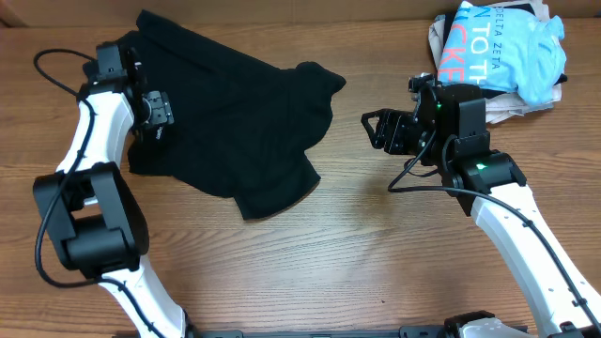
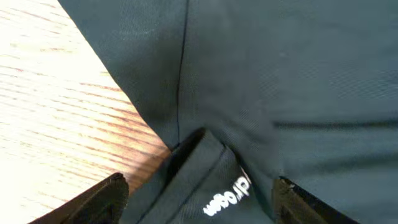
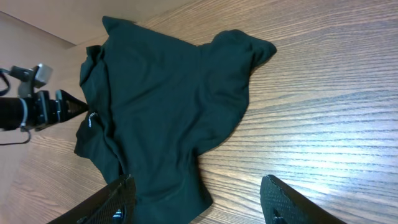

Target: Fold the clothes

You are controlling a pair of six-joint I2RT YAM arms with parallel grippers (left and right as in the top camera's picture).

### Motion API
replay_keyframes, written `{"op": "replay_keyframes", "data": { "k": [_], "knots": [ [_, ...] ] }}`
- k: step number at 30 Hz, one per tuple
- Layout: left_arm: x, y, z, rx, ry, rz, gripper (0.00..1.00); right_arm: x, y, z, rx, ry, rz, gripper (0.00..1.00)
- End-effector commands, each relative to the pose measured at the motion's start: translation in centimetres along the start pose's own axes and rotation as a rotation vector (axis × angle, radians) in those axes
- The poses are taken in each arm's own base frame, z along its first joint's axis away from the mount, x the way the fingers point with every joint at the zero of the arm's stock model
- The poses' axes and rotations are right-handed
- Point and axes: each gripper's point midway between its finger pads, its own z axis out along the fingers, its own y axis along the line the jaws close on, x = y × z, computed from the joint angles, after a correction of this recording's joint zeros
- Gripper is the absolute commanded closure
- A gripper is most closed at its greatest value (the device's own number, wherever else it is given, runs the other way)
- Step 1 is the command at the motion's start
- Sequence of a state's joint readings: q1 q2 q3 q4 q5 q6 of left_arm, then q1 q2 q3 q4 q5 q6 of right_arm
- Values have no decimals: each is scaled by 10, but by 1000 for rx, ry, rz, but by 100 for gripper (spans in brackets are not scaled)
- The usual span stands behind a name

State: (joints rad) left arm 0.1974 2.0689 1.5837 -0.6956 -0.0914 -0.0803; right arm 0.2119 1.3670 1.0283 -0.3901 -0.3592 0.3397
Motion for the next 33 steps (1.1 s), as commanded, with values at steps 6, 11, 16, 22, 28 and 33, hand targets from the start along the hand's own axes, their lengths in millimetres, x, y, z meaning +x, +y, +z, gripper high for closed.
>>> {"op": "replay_keyframes", "data": {
  "k": [6, 11, 16, 22, 28, 33],
  "knots": [
    [29, 1, 44, -16, 108, -8, 48, -6, 6, -1, -11, -12, -12, 32],
    [27, 2, 40, -16, 112, -7, 57, -8, 6, -1, -12, -20, -15, 32],
    [27, 4, 17, -21, 153, -3, 72, -9, 6, -1, -12, -23, -16, 32],
    [58, 9, -10, -37, 320, 16, 96, -8, 6, -1, -11, -21, -15, 32],
    [108, 14, -29, -49, 538, 36, 96, 2, 2, -1, 6, 18, 1, 33],
    [126, -32, -44, 209, 615, 123, 96, 11, -2, -1, 23, 57, 18, 33]
  ]
}}
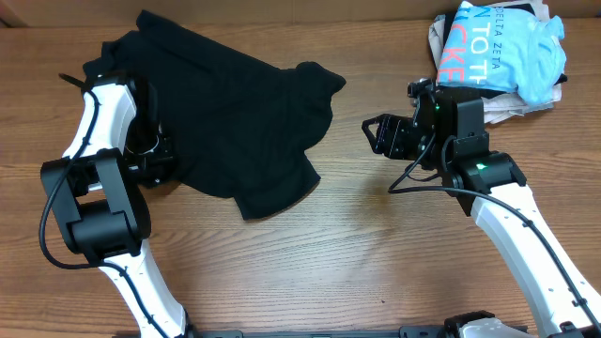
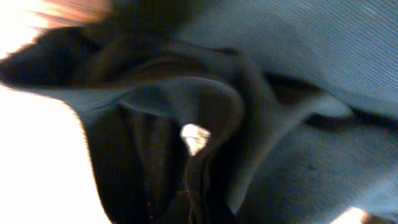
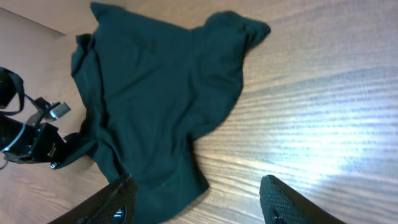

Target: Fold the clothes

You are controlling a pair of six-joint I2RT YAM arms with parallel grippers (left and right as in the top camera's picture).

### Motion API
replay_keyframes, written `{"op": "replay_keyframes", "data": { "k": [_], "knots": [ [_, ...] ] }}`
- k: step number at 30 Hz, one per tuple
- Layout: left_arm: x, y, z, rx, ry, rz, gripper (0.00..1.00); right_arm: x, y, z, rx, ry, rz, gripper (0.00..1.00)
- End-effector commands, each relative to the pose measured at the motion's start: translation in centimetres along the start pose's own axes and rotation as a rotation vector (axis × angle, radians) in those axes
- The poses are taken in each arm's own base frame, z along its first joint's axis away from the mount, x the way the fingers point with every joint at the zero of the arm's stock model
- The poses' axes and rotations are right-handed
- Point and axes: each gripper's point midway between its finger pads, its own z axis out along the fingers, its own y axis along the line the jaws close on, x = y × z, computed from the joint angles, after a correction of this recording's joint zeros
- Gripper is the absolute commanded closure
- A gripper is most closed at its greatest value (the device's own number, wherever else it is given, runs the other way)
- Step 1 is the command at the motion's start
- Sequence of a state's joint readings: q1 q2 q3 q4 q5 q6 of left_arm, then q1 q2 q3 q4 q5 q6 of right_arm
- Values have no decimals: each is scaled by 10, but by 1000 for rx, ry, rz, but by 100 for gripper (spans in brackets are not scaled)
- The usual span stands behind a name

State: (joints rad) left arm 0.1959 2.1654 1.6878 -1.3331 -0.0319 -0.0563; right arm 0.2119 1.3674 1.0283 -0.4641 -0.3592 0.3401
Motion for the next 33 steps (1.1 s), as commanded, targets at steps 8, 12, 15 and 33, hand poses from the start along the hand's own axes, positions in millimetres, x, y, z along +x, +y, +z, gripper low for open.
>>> {"op": "replay_keyframes", "data": {
  "k": [8, 12, 15, 33],
  "knots": [
    [51, -104, -10, 246, 112, 370, 96, 6, 0, -1, 15, 36, 8, 32],
    [83, -132, 7, 195, 197, 475, 96, 8, -1, -1, 18, 43, 12, 33],
    [101, -150, 17, 165, 232, 537, 96, 8, -5, -2, 25, 44, 21, 32],
    [152, -179, -59, 119, 18, 666, 96, 0, -72, -29, 139, 37, 202, 32]
  ]
}}
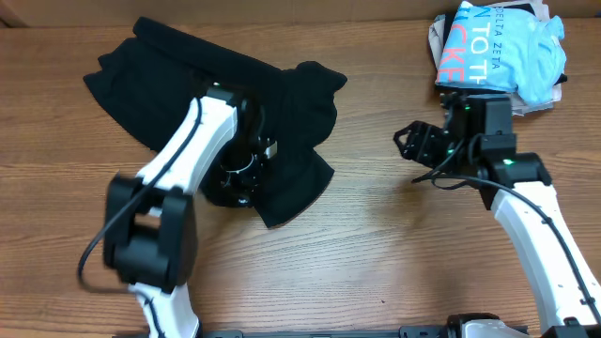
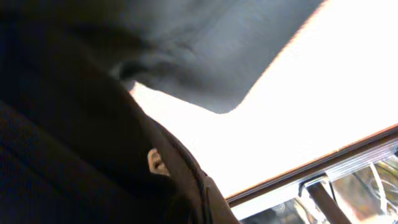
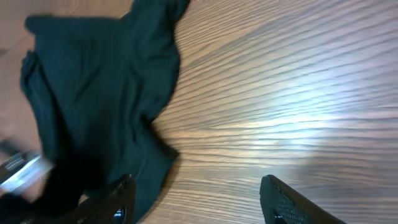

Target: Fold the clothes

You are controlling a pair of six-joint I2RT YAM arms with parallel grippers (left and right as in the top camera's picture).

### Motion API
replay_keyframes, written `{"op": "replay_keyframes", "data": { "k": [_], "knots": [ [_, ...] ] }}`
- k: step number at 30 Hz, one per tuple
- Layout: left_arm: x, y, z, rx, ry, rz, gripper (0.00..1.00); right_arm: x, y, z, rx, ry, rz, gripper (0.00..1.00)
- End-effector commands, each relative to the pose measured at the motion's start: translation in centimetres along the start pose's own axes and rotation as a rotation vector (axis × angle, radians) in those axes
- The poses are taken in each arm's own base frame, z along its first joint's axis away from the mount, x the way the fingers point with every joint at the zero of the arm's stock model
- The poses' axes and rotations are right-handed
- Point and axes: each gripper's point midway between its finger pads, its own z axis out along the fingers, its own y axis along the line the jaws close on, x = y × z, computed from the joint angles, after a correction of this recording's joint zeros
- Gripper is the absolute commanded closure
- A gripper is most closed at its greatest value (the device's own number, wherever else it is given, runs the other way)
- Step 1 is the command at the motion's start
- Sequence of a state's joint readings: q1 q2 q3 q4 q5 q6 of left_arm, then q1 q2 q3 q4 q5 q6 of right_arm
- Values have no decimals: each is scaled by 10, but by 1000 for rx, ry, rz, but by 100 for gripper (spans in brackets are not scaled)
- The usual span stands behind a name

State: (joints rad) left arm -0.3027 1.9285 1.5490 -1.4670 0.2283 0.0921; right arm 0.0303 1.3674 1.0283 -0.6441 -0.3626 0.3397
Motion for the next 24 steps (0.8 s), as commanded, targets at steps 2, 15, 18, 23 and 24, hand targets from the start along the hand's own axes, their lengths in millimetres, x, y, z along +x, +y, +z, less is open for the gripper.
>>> {"op": "replay_keyframes", "data": {
  "k": [2, 15, 18, 23, 24],
  "knots": [
    [22, -29, -25, -47, -53, 78, 96, -12, -1, -7, -39, -20, 23, 32],
    [44, 5, -38, -314, -23, -94, 93, 11, 40, 4, -142, 58, -41, 33],
    [36, 15, -46, -308, -70, -132, 86, 19, 46, 20, -112, 76, -33, 32],
    [18, 37, -59, -284, -167, -200, 59, 36, 62, 57, -113, 132, -11, 33],
    [16, 40, -61, -281, -181, -212, 54, 40, 64, 66, -103, 143, 4, 33]
  ]
}}
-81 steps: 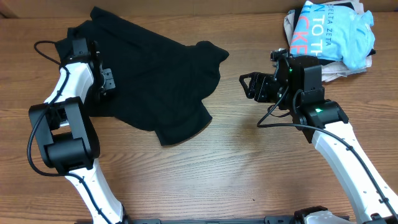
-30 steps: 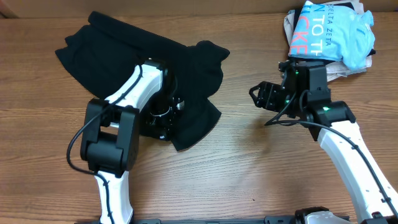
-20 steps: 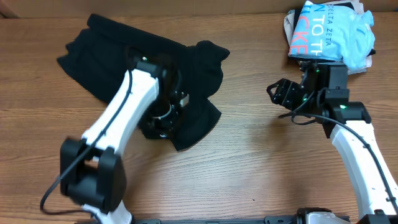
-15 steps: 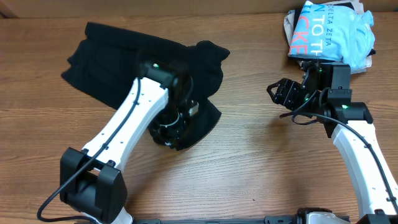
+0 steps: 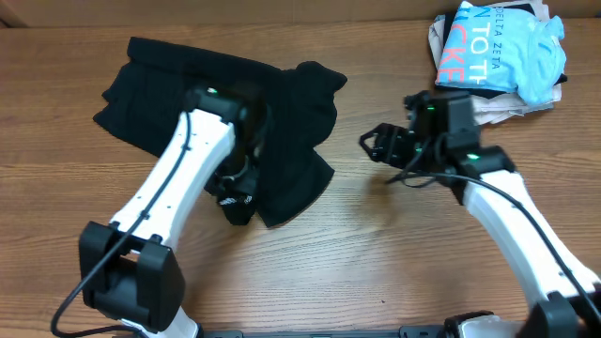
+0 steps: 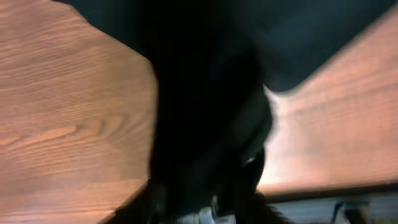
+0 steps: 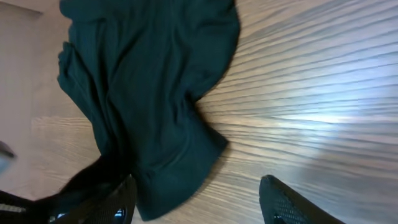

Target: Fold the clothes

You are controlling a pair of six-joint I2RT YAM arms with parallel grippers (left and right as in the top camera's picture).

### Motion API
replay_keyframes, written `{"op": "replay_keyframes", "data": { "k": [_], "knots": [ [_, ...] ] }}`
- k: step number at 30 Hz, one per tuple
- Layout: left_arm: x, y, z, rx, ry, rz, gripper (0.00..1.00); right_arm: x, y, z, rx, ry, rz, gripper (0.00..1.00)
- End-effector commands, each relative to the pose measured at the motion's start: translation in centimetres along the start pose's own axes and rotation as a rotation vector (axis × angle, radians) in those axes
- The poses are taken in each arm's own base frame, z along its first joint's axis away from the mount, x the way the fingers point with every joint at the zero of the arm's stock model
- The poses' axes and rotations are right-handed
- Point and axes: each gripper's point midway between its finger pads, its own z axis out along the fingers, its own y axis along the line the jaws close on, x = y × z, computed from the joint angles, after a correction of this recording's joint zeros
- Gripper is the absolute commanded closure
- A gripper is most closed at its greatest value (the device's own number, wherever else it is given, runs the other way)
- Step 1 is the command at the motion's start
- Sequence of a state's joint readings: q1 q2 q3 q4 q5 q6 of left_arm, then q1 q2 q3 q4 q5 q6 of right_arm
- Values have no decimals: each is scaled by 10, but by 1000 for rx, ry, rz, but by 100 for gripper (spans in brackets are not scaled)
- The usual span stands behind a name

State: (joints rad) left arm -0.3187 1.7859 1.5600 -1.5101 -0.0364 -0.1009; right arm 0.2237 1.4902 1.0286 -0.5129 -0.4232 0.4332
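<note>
A black shirt (image 5: 291, 103) lies crumpled on the left half of the wooden table (image 5: 376, 253). My left gripper (image 5: 238, 201) sits at the shirt's front edge, shut on a bunched fold of it. In the left wrist view that dark cloth (image 6: 205, 93) is blurred and hides the fingers. My right gripper (image 5: 374, 143) hovers open just right of the shirt with nothing in it. The right wrist view has the shirt (image 7: 149, 81) ahead of the open gripper (image 7: 199, 204).
A pile of other clothes (image 5: 498, 52), with a light blue printed shirt on top, sits at the back right corner. Bare wood stretches across the front and middle right of the table.
My left gripper moved a little toward the table's front with the cloth still in it. My right gripper moved left, closer to the shirt's right edge, still open.
At first my left gripper was open over the shirt's left edge by its label. Then it was down on the cloth at the lower left corner. That part was later over the middle of the shirt, and is now at its front edge.
</note>
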Motion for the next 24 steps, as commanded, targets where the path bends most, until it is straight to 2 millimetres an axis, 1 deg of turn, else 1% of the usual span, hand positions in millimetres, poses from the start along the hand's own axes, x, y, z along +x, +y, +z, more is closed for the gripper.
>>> {"op": "replay_keyframes", "data": {
  "k": [1, 2, 3, 4, 6, 8, 10, 11, 13, 17, 19, 21, 24],
  "knots": [
    [-12, 16, -13, -8, -73, -61, 48, 6, 2, 26, 40, 23, 74, 33],
    [-14, 18, -13, -5, -80, -62, 42, 9, 1, 34, 55, 30, 89, 33],
    [-16, 20, -13, -3, -89, -65, 38, 13, 0, 44, 73, 37, 106, 33],
    [-19, 22, -13, -1, -99, -71, 31, 16, -2, 52, 88, 41, 120, 33],
    [-25, 24, -14, 1, -124, -78, 19, 23, -4, 67, 112, 54, 148, 33],
    [-33, 26, -15, 4, -158, -86, 11, 31, -4, 82, 114, 76, 164, 33],
    [-41, 28, -16, 10, -191, -94, 2, 38, -5, 93, 119, 94, 174, 33],
    [-45, 29, -17, 12, -207, -98, 0, 40, -6, 98, 120, 100, 176, 33],
    [-53, 29, -19, 13, -239, -102, 0, 45, -8, 104, 126, 113, 200, 33],
    [-68, 29, -23, 17, -301, -106, 0, 48, -6, 109, 119, 122, 212, 34],
    [-74, 29, -25, 19, -327, -111, 0, 49, -2, 111, 110, 122, 201, 35],
    [-79, 29, -26, 22, -348, -120, 0, 52, 3, 113, 101, 124, 189, 39],
    [-86, 27, -29, 37, -378, -118, 0, 59, 11, 120, 87, 134, 167, 41]
  ]
}}
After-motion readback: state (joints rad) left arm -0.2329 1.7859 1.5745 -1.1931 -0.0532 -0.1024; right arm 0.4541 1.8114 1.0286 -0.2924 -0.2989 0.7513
